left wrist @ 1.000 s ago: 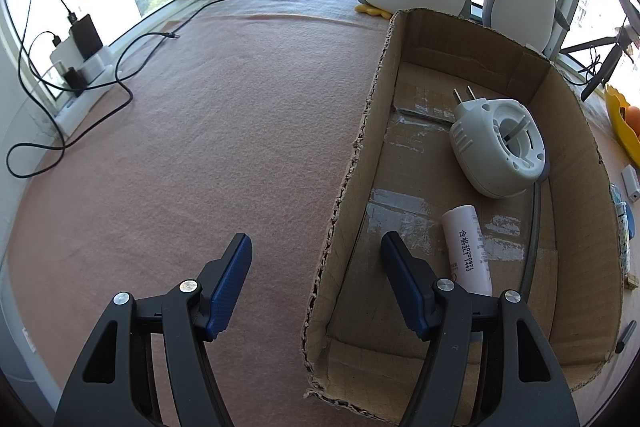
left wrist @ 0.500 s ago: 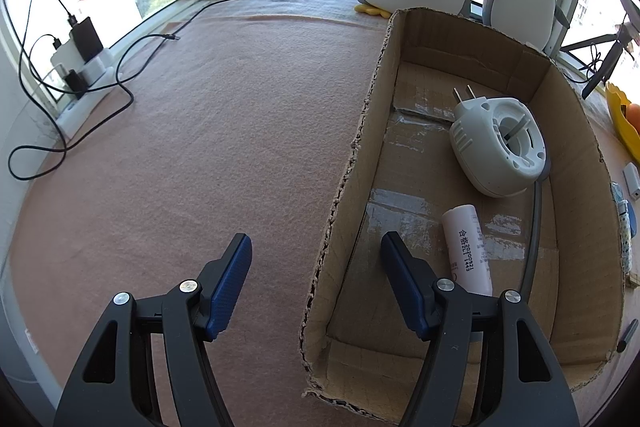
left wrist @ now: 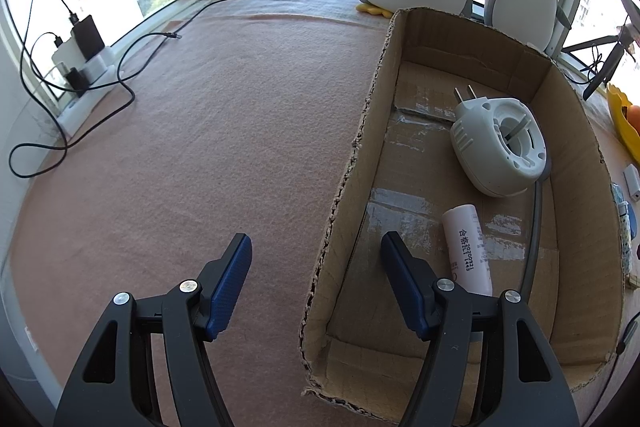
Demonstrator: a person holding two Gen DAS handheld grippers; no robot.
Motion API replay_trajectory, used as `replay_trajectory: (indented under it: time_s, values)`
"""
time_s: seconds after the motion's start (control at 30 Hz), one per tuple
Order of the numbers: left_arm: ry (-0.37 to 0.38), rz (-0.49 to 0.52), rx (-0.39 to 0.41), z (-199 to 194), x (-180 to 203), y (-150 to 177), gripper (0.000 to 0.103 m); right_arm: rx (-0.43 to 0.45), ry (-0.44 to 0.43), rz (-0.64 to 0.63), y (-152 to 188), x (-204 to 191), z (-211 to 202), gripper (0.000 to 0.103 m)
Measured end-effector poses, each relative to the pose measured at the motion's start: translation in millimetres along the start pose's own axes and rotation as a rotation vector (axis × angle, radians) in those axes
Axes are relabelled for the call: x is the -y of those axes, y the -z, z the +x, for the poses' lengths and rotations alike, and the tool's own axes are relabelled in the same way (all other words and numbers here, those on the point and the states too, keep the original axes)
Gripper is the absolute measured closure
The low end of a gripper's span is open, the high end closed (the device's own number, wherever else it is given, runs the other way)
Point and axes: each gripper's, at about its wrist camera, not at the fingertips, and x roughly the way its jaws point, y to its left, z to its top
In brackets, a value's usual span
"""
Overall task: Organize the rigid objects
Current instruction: 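Move the right gripper to the patterned lighter, then close the right gripper on the patterned lighter and lift it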
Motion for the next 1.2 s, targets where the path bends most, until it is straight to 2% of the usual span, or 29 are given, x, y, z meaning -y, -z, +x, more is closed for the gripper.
replay_trajectory:
  time_s: [0.23,0.57,0.63,0.73,1.2]
  values:
    - [0.001,-0.002,0.0,0,0,0,0.035,-0.03,-0.005,0.038,-13,4,16,0.075]
    - [0.005,-0.003,-0.001,1,1,0,0.035,-0.056,0.084,0.001,-24,-9,30,0.075]
    - [0.006,-0.003,-0.001,1,1,0,0.035,-0.057,0.103,-0.015,-25,-10,31,0.081]
    - [0.006,-0.003,0.0,1,2,0,0.035,-0.057,0.108,-0.025,-26,-10,31,0.081]
    - [0.006,-0.003,-0.001,1,1,0,0.035,0.013,0.086,0.004,-14,-3,8,0.082]
